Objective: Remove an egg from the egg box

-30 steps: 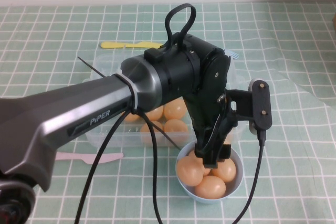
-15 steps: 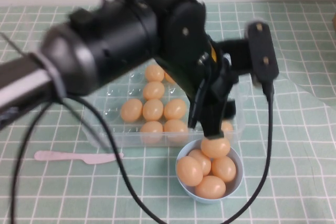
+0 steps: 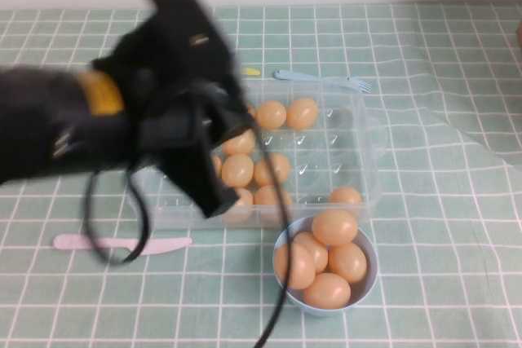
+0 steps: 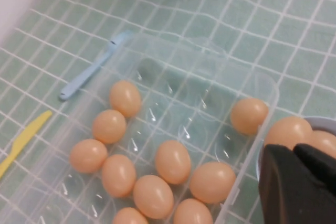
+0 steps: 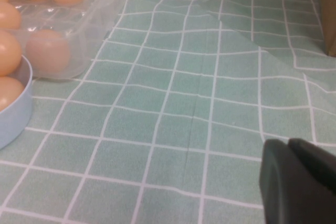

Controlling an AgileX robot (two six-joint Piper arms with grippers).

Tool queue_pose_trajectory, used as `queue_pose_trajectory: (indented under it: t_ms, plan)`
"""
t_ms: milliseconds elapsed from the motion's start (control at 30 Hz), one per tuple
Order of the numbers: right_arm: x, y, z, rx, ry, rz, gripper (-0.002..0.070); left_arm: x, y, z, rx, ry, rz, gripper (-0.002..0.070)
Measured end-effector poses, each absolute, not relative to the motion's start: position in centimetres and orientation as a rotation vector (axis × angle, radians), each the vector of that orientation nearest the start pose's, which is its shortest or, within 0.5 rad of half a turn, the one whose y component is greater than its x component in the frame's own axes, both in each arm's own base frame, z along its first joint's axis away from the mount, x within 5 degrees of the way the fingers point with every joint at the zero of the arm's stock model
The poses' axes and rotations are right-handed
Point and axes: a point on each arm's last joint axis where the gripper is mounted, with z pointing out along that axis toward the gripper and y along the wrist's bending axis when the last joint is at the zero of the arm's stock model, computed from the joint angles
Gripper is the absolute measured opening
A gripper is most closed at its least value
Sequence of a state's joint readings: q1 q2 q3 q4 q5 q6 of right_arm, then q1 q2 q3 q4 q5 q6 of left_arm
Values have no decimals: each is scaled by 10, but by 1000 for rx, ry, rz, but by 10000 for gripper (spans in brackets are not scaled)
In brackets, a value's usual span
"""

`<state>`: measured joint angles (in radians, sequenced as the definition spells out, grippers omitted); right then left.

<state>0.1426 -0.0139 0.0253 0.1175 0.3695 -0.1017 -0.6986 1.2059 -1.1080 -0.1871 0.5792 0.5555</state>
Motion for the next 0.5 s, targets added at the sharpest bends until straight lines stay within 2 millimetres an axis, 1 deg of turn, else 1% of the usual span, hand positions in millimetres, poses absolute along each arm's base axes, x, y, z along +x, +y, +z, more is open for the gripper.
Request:
queue_pose_trajectory:
  t_ms: [67,167,267,300,367,433,500]
  plan:
    - [51,11,172,-155,1858,144,-17,178,-158,371,1083,1765,-299,-1]
    - [51,11,172,-155,1858,144,-17,156,-137,367,938,1726,-355,-1]
    - [51,11,172,-155,1858,144,-17,137,-120,352,805,1754,-442,-1]
    - [51,11,172,-155,1858,144,-17,133,-117,350,782,1761,-459,-1]
    - [51,11,172,-155,1858,144,-17,125,-111,336,751,1806,-487,-1]
    - [51,11,172,-155,1858,144,-17,120,-106,326,777,1842,-467,-1]
    - [51,11,172,-155,1858,144,-17,118,-105,321,797,1864,-451,-1]
